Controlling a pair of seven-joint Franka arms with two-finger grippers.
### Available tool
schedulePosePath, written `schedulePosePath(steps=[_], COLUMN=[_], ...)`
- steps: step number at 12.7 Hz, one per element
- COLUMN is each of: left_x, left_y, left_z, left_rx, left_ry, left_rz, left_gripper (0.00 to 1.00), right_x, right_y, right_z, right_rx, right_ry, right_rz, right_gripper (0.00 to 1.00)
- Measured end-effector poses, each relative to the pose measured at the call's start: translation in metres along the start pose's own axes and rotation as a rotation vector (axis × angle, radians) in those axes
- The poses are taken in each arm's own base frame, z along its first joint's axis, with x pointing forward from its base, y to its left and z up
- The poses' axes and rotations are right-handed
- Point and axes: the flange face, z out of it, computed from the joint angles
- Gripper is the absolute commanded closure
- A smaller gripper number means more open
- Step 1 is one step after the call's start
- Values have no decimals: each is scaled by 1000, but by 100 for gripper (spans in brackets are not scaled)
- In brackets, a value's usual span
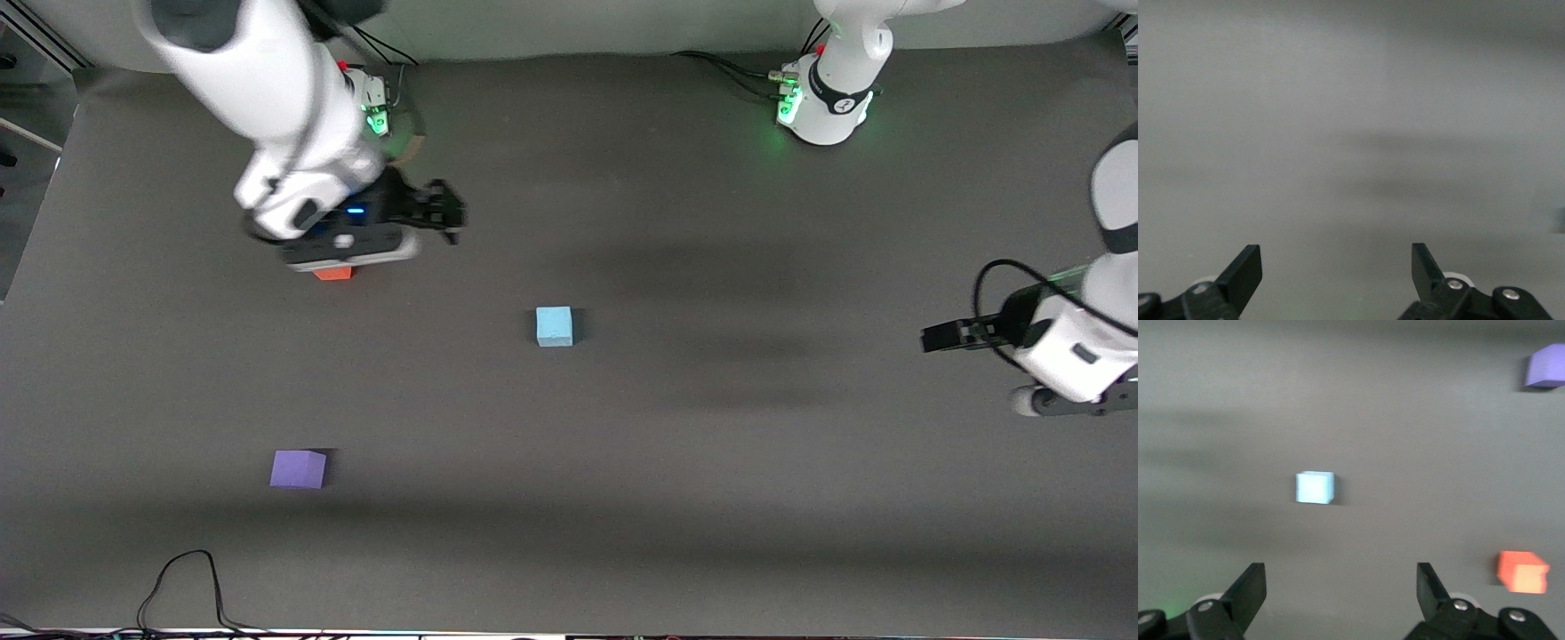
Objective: Place blue block between orange and purple blocks
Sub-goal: 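Release the blue cube and withdraw the left gripper while the right gripper approaches, then lower the right gripper onto the blue cube and grasp it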
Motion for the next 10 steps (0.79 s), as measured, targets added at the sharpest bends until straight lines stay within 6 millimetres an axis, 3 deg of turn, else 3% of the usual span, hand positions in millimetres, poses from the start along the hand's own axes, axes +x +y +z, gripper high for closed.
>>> schedulePosePath(steps=[2, 5, 8, 10], left_x=[-5, -27, -52, -66], left_y=[-14, -17, -15, -18], left_z=[-2, -12, -31, -41], left_rx=[0, 11, 23, 36], left_ry=[21, 55, 80, 86], left_rz=[8, 8, 27, 35], left_gripper=[0, 0, 0, 0], right_x=[-1, 9, 0, -6], right_y=[-33, -48, -78, -87], right_z=[27, 73, 162, 215], right_rx=[16, 22, 13, -13], right_ry=[-41, -61, -53, -64], right_rz=[7, 7, -22, -36], right_gripper=[0, 0, 0, 0])
